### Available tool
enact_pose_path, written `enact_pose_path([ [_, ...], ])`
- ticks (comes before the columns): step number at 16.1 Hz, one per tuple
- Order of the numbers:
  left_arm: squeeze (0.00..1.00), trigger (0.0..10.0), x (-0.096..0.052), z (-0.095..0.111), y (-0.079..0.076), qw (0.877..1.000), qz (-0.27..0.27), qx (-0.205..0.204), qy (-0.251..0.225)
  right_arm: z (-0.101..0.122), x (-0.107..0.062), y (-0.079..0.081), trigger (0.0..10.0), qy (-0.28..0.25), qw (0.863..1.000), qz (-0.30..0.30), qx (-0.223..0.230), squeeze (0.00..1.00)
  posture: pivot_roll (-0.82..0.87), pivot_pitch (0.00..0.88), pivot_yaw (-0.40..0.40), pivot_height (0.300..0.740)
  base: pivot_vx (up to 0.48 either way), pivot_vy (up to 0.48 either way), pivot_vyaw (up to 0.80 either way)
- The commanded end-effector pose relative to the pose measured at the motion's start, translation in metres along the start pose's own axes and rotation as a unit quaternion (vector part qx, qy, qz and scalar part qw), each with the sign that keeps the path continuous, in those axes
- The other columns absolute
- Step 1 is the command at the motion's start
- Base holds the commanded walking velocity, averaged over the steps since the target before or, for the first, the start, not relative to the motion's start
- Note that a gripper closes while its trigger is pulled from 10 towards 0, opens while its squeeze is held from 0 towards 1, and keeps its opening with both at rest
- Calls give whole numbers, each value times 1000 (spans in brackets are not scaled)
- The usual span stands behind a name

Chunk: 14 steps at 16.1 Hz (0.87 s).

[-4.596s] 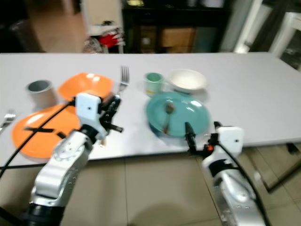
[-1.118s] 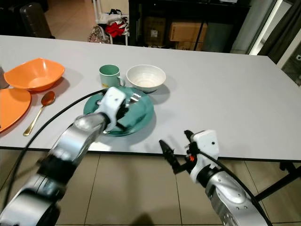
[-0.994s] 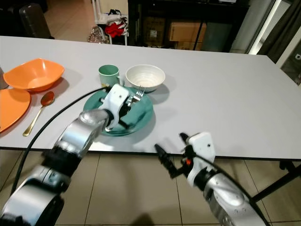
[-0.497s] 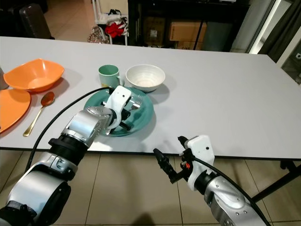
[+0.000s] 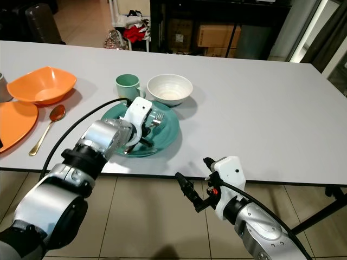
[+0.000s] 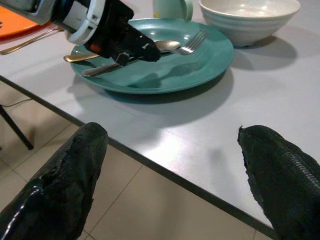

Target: Setting the table

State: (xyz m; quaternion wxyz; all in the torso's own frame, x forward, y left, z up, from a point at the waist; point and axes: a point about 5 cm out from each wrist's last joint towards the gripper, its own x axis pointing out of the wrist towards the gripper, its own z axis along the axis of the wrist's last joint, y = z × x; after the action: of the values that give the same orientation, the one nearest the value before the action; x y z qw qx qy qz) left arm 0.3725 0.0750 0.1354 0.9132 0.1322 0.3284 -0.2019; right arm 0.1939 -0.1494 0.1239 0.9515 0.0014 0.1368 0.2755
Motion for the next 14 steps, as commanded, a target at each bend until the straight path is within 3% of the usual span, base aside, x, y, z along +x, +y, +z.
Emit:
enact_pose_path([
  [1,737,10000,0,6,-4,1000,-9,-2,-7,-1,-1,-1,10000,8,1000,1,-6,0,-43,0,-14,740,0,0,0],
  [2,875,10000,1,6,-7,1000,-13,-3,-3,-2,-1,-1,10000,11,1000,0,-5,0,-44,0,-13,740,0,0,0],
  [7,867,10000,3,8,-7,1000,-15,-4,-11,-4,0,-2,10000,15,1000,-2,-6,0,-42,0,-13,740,0,0,0],
  [9,867,10000,1,17,-6,999,-9,-5,-47,-3,-1,-3,10000,13,1000,-2,-7,0,-44,0,-12,740,0,0,0],
  [12,796,10000,-6,31,-3,992,-1,20,-123,0,-4,-3,10000,4,1000,-8,-4,0,-50,0,-7,740,0,0,0],
  [13,592,10000,-13,36,-3,984,-11,29,-178,3,-6,-4,10000,-2,1000,-13,-4,0,-55,0,-2,740,0,0,0],
  [14,580,10000,-21,38,-2,975,-20,37,-219,7,-8,-5,10000,-10,1000,-18,-5,0,-55,0,-2,740,0,0,0],
])
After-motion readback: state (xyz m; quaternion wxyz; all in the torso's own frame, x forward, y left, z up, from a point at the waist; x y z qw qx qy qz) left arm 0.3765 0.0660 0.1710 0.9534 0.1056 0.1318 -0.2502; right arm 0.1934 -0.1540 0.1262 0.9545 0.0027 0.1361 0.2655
